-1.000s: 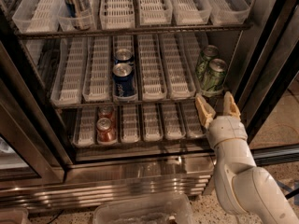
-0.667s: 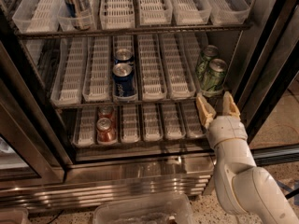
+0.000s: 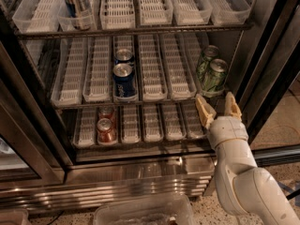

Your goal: Pick green can from middle shelf of fridge

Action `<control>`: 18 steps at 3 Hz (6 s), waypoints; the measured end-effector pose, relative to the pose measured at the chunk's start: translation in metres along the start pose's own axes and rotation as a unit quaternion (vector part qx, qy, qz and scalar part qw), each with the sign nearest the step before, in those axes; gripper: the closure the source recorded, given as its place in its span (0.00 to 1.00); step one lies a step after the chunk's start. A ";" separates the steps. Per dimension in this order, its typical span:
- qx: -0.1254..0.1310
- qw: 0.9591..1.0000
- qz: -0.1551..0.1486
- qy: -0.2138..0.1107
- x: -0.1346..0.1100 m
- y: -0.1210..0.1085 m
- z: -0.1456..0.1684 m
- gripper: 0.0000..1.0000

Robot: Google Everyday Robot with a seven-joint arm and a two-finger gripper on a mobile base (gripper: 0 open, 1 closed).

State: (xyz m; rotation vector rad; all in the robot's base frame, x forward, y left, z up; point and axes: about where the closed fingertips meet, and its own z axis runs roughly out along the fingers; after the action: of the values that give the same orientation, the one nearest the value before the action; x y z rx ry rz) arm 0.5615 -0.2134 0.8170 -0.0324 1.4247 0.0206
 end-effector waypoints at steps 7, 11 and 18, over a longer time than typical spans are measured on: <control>0.014 1.000 -0.011 -0.014 0.008 -0.010 0.078 0.48; 0.007 0.999 -0.012 -0.036 -0.010 -0.010 0.075 1.00; -0.219 0.975 -0.038 -0.015 -0.067 0.020 0.011 1.00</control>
Offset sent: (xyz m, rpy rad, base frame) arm 0.0234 0.0053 -0.0058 -0.0053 -0.0050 0.0191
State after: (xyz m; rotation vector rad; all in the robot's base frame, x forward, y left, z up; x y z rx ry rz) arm 0.5623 -0.1923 0.8848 -0.4484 1.3652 0.2710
